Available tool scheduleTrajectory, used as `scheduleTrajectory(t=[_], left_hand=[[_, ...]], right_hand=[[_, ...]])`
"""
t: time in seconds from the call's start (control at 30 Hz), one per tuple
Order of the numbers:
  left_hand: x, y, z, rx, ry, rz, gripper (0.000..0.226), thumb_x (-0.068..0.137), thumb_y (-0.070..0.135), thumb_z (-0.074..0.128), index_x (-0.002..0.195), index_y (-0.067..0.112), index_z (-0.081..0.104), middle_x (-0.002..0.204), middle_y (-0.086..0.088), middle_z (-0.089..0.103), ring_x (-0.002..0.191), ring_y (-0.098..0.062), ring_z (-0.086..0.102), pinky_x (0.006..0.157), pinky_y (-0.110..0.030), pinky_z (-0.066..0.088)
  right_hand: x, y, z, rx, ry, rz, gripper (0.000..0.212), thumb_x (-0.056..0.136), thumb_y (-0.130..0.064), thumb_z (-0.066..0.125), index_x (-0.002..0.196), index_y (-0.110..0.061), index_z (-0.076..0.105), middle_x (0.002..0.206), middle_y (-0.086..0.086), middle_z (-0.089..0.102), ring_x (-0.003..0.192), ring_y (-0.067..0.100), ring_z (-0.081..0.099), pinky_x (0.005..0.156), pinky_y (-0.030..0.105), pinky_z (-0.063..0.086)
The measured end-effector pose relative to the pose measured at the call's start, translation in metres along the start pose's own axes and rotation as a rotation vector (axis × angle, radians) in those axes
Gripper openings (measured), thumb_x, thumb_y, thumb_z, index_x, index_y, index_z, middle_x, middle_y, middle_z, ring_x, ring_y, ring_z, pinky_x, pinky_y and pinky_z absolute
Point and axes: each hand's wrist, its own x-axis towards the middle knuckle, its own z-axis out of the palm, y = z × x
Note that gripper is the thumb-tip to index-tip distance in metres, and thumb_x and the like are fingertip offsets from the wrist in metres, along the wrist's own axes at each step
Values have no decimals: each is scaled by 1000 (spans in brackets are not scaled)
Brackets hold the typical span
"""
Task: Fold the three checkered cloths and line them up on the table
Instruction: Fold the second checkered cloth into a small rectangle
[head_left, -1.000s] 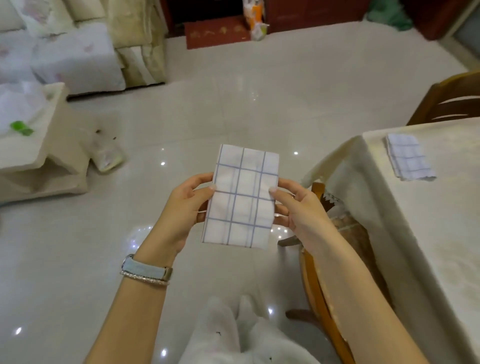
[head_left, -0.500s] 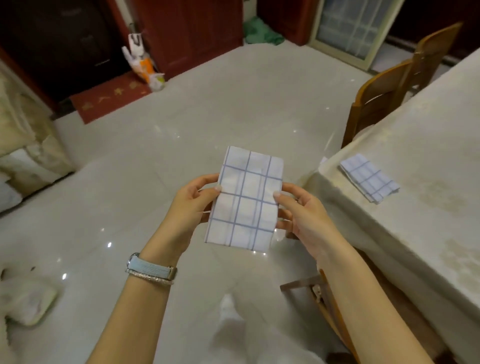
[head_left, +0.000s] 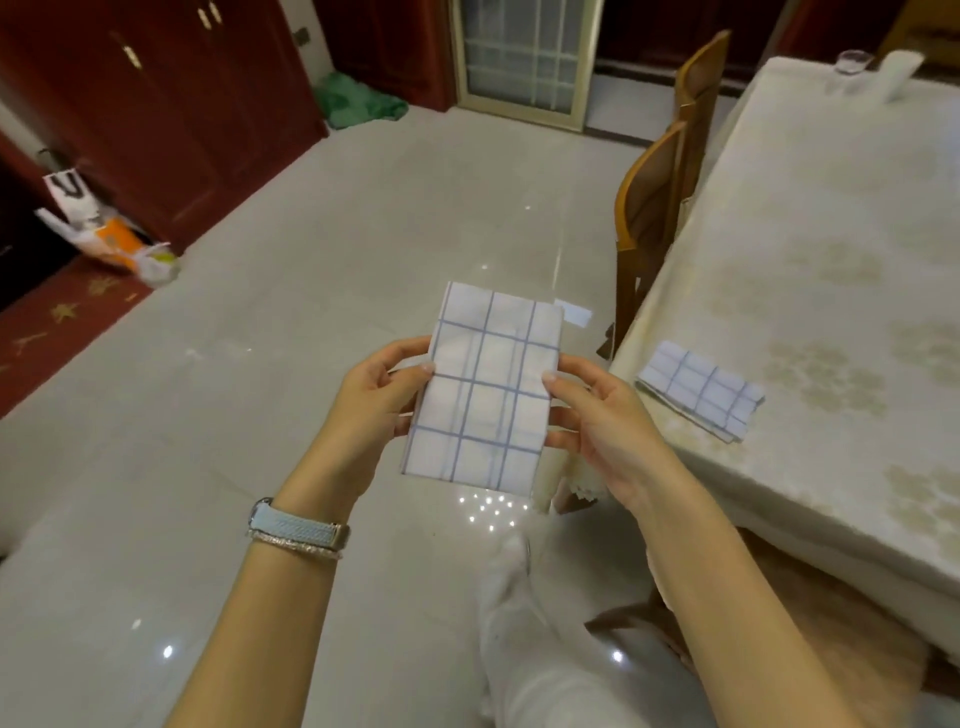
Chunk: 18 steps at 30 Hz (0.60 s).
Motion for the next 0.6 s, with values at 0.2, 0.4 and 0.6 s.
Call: scheduleTrajectory(t=[0.2, 0.4, 0.6], left_hand=[[99, 26, 18, 85, -106, -21, 22, 98, 18, 54, 116, 25, 64, 99, -3, 75, 86, -18, 70, 66, -29, 54], [181, 48, 57, 187, -277, -34, 25, 95, 21, 59, 119, 21, 65, 107, -2, 74, 100, -19, 70, 77, -35, 58], [249, 68, 136, 291, -487, -9, 23, 96, 18, 58, 118, 22, 64, 104, -4, 73, 98, -16, 69, 79, -36, 57]], right_hand=[[76, -25, -18, 64, 135, -35, 24, 97, -21, 56, 120, -20, 63, 108, 3, 74, 98, 23, 72, 79, 38, 59], [121, -56, -53, 166, 333, -45, 19, 98, -14, 56, 115, -17, 64, 93, 2, 76, 82, 18, 74, 62, 27, 57], [132, -71, -108, 243, 563, -74, 21, 97, -13, 56, 117, -13, 62, 105, 9, 74, 86, 22, 74, 69, 34, 60]])
